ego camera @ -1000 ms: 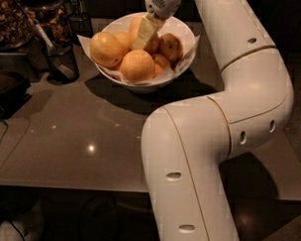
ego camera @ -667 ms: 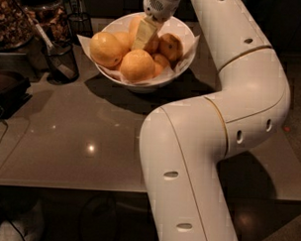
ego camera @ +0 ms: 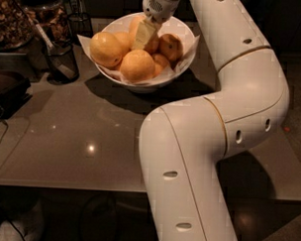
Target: Pick orange from white bowl
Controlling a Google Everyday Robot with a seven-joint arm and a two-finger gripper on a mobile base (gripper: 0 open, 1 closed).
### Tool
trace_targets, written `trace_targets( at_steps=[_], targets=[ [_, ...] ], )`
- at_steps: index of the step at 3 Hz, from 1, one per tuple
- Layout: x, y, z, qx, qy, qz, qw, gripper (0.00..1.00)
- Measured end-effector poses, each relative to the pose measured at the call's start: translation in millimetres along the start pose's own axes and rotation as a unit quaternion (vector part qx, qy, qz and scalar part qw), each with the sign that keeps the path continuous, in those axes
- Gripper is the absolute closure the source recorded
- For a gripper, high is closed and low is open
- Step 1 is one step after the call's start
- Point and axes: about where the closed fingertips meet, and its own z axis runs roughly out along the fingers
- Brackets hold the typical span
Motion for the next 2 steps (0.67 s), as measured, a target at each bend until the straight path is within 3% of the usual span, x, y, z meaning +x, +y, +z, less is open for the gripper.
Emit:
trace_targets(
  at_steps=[1, 2],
  targets=[
    [0.0, 0.0, 0.0, 0.000, 0.000, 0.000, 1.0000, 0.92],
    [0.0, 0.0, 0.0, 0.000, 0.000, 0.000, 1.0000, 1.00]
  ],
)
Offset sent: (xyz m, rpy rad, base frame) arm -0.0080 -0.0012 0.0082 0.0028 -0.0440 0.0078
